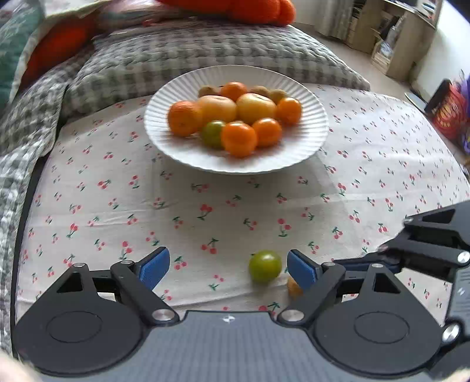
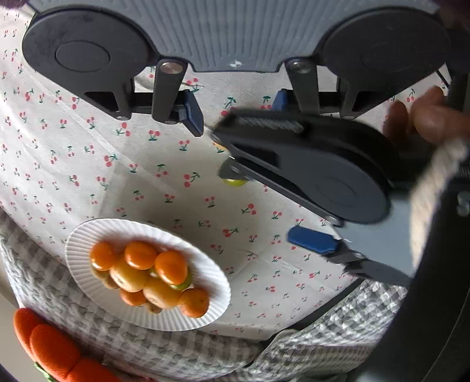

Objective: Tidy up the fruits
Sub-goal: 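Grasp the green fruit with the left gripper while the right grasps a brown fruit, then lift both held fruits and carry them over the white plate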

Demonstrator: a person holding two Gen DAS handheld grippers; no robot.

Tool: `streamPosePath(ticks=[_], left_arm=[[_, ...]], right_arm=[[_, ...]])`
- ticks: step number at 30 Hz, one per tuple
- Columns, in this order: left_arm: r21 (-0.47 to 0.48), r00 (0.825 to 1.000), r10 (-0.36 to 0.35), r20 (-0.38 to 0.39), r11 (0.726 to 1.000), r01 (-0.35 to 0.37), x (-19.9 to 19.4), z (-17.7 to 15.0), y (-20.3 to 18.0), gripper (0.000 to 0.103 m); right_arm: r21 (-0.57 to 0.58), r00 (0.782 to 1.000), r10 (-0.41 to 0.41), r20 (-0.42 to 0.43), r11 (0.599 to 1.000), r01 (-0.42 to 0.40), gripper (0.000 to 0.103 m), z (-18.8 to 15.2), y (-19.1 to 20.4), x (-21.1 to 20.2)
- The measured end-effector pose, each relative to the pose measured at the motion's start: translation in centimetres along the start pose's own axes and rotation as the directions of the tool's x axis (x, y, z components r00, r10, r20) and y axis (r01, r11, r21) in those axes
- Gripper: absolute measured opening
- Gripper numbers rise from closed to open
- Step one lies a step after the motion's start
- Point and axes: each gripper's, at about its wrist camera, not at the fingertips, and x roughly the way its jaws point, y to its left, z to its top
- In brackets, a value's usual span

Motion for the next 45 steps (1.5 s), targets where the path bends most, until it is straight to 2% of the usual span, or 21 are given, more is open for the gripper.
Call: streamPosePath(ticks=[5,13,19,22,24,26,31,45], left_arm=[[0.016,1.0,-0.002,-0.018,1.0,0.002,0.7,-0.1,-0.4,0.083],[0.01,0.999,-0.008,-0.037,1.0,0.008,1.4,-0.4,-0.1,0.065],[0.004,0.999,-0.01,-0.052,1.0,0.01,2.0,-0.5,-0.1,0.051],[-0.005,0.999,-0.012,-0.046,1.0,0.012,2.1,-0.4,0.1,0.042],[-0.006,0.999,-0.011,-0.043,1.0,0.011,2.1,-0.3,0.3,0.029],[-0.009,0.999,-0.007,-0.041,1.0,0.007,2.1,-0.1,0.5,0.022],[-0.012,0.999,-0.009,-0.035,1.0,0.009,2.1,0.0,1.1,0.021],[-0.061,0.999,-0.031,-0.015,0.998,0.03,1.5,0.4,2.0,0.018]], right_arm=[[-0.002,1.0,0.001,-0.01,1.0,-0.001,0.041,0.0,0.1,0.4],[0.0,1.0,0.002,0.011,1.0,-0.002,0.034,-0.2,-0.2,0.7],[-0.015,0.999,-0.006,0.034,1.0,0.007,0.033,-0.4,-0.3,1.2],[-0.012,1.0,-0.004,0.028,1.0,0.005,0.029,-0.4,-0.5,1.5],[-0.015,1.0,-0.011,0.029,1.0,0.012,0.028,-0.4,-0.4,1.6],[-0.012,0.999,-0.013,0.032,1.0,0.013,0.027,-0.4,-0.4,1.7],[0.001,0.999,-0.011,0.036,1.0,0.011,0.022,-0.1,-0.8,1.5],[0.034,0.998,-0.026,0.056,0.999,0.024,0.022,0.2,-1.2,0.2]])
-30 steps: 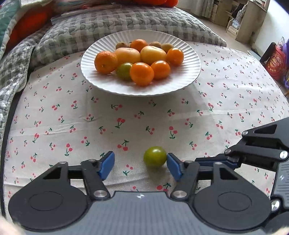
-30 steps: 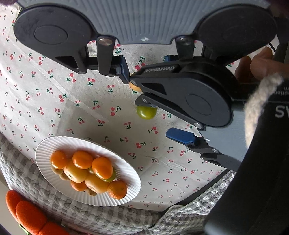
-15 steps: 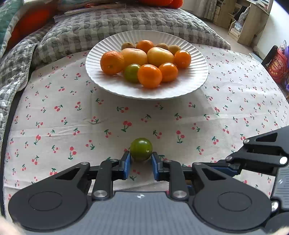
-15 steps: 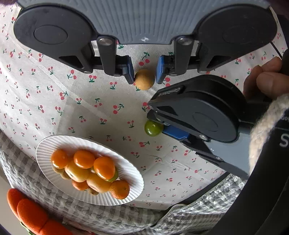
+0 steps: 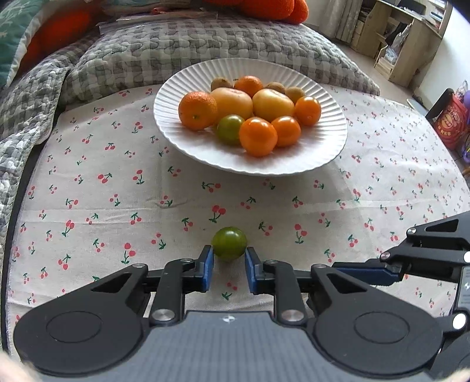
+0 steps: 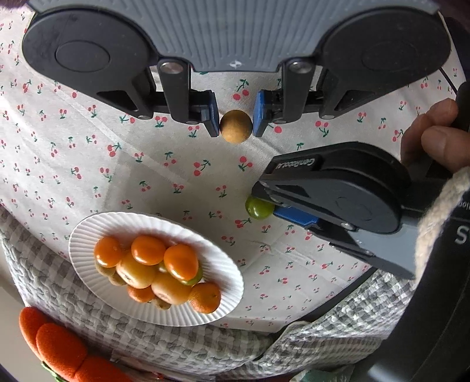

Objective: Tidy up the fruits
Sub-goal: 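Lift both held fruits and carry them over the white plate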

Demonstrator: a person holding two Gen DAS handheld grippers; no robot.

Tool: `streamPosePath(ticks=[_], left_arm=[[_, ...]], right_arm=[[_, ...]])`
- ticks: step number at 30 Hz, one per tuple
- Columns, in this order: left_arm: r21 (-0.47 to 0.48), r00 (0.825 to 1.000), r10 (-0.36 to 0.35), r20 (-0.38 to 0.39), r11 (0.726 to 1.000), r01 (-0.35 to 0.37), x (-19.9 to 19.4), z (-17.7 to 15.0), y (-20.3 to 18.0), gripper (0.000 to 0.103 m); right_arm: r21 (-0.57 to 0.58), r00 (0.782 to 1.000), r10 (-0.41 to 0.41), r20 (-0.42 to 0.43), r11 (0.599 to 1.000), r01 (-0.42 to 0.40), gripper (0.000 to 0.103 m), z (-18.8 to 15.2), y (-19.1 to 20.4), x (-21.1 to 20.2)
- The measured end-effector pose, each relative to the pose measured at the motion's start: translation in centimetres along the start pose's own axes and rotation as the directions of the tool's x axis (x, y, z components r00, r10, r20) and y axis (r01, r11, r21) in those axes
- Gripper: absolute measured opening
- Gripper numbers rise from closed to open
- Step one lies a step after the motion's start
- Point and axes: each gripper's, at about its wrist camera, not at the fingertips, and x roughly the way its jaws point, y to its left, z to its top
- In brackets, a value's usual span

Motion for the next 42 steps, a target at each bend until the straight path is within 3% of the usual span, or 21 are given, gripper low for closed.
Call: streamPosePath(ticks=[7,12,13,19,24,42], left_arm=[[-0.014,1.0,-0.001,0.007,1.0,0.001,0.1,0.0,0.1,0.018],[-0.015,0.999,0.028,0.035,1.0,-0.028,0.2,0.3,-0.2,0.043],[-0.015,0.999,0.033,0.042,0.999,-0.033,0.2,0.3,-0.3,0.043],[-0.002,0.998,0.043,0.046,0.999,-0.043,0.9,0.6,-0.5,0.043],[0.008,0.998,0.053,0.042,0.999,-0.053,1.3,0.4,-0.4,0.025],[-0.003,0.997,0.017,0.078,1.0,-0.016,0.0,0.9,0.0,0.023]], right_arm=[[0.02,1.0,-0.026,-0.007,0.999,0.026,0.022,0.1,-0.4,0.0],[0.024,1.0,-0.017,-0.012,1.0,0.017,0.022,0.2,-0.3,-0.1],[0.027,1.0,-0.015,-0.015,1.0,0.016,0.022,0.2,-0.2,-0.2],[0.037,1.0,0.009,-0.022,0.999,-0.009,0.022,0.4,0.4,-0.6],[0.043,0.999,-0.006,-0.036,0.999,0.008,0.022,0.4,0.1,-0.3],[0.057,0.999,-0.034,-0.021,0.998,0.035,0.022,0.5,0.0,-0.8]])
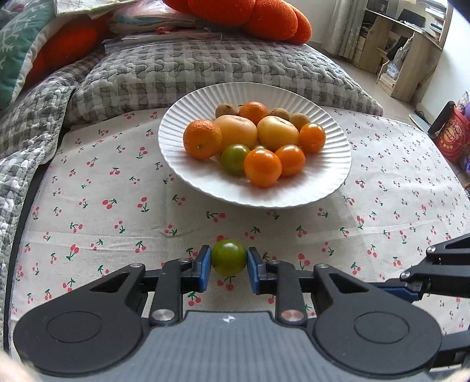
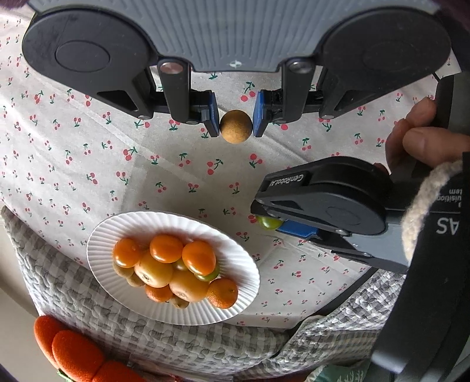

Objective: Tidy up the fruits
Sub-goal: 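Lift both held fruits and carry them over the white plate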

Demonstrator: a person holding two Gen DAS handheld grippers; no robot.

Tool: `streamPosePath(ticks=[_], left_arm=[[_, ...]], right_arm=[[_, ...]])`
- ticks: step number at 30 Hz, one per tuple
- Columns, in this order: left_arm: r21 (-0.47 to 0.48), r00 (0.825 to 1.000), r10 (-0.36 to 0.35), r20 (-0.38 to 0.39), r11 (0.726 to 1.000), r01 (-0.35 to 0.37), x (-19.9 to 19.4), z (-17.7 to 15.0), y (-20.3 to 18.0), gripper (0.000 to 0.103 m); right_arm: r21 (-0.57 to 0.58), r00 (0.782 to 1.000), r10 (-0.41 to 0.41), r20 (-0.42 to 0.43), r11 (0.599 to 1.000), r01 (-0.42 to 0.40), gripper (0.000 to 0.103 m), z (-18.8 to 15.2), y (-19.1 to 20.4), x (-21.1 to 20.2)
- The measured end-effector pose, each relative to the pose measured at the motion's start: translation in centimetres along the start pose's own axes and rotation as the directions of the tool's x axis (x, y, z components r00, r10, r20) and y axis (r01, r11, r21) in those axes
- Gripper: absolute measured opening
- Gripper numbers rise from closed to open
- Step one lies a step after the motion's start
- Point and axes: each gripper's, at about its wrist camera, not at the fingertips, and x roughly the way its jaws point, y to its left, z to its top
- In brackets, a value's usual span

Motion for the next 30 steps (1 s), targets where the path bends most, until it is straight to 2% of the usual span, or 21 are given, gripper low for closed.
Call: streamPosePath(ticks=[8,17,22,30], left_arm=[[-0.022,0.998,-0.063,0.003,0.998,0.063,-1.1,0.1,0.1,0.023],[-0.015,0.995,-0.09,-0.035,0.996,0.09,-2.3,-0.3,-0.8,0.023],[0.001,0.995,-0.083,-0.052,0.997,0.083,-3.1,-0.1,-1.3,0.023],[-0.082,0.996,-0.091,0.004,0.992,0.091,-4.5,1.1,1.5,0.023]], right_arm=[[0.018,1.0,-0.015,0.018,1.0,0.014,0.022,0.1,-0.5,-0.4],[0.039,0.999,-0.027,0.034,0.999,0.026,0.022,0.2,-1.4,-1.1],[0.061,0.998,-0.033,0.045,0.998,0.031,0.022,0.4,-2.1,-1.5],[0.11,0.997,-0.047,0.065,0.993,0.04,0.022,0.4,-3.9,-2.1]])
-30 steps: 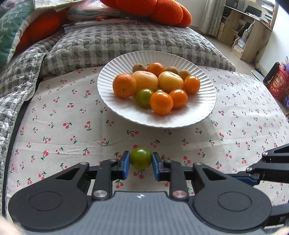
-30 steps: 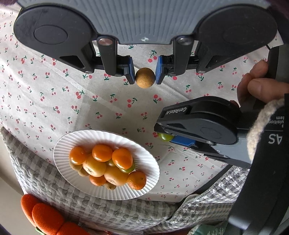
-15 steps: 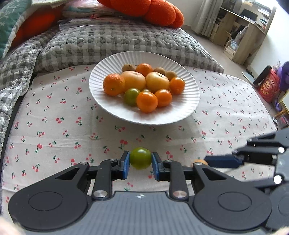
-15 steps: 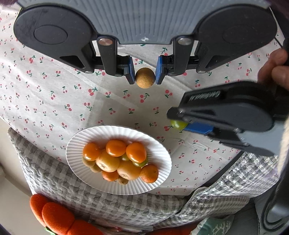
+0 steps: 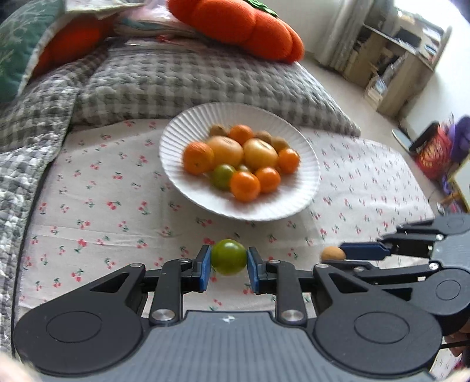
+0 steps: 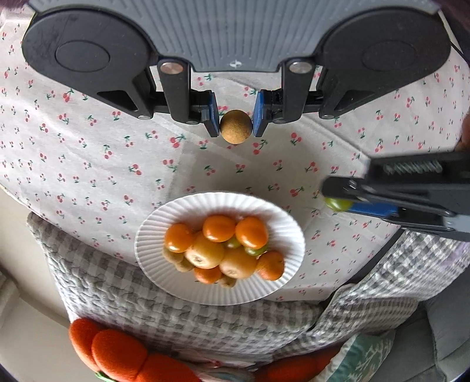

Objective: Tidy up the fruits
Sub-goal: 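Lift both held fruits and carry them over the white plate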

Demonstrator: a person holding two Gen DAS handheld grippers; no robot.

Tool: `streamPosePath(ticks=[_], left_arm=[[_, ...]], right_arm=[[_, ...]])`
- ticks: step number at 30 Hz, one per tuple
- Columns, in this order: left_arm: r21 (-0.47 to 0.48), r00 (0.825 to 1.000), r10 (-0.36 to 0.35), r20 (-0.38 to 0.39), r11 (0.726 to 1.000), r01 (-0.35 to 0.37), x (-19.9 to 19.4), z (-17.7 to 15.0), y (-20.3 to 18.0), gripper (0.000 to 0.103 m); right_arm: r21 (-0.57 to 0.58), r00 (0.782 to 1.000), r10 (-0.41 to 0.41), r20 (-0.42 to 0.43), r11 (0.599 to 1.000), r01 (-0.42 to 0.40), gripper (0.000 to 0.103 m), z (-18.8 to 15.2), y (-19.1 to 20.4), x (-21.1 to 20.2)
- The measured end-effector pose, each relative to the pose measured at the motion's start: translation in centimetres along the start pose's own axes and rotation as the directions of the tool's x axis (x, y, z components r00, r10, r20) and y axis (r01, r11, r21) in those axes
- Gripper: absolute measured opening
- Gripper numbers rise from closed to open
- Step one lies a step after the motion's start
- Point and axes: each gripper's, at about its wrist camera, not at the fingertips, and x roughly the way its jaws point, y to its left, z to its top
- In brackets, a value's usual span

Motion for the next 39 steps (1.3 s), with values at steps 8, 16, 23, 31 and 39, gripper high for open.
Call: streamPosePath(ticks=[8,16,23,31,39], left_arm=[[-0.043,0.999,-0.012,0.048,0.999,0.014,-0.4,1.1,0.8,0.023],[-0.108,0.997,-0.009,0.082,0.994,0.018,0.0,2.9,1.7,0.023],[-0.144,0.991,-0.014,0.13,0.989,0.032,0.8,5.3,2.0,0.023],[-0.143,0.989,0.021,0.147,0.99,0.001,3.9,8.8,2.6,0.023],[-0.195,0.989,0.003,0.149,0.981,0.026,7.1,10.3,3.9,0.023]], right_arm=[[0.05,0.999,-0.006,0.048,0.999,0.004,0.022,0.9,-1.6,-0.3],[0.12,0.995,0.01,0.101,0.993,-0.023,0.022,2.4,-2.9,-0.1],[0.151,0.993,0.026,0.118,0.988,-0.044,0.022,3.8,-3.5,0.8],[0.197,0.986,0.044,0.162,0.977,-0.076,0.022,5.3,-5.8,1.5],[0.238,0.968,0.071,0.24,0.963,-0.13,0.022,7.6,-7.8,3.0]])
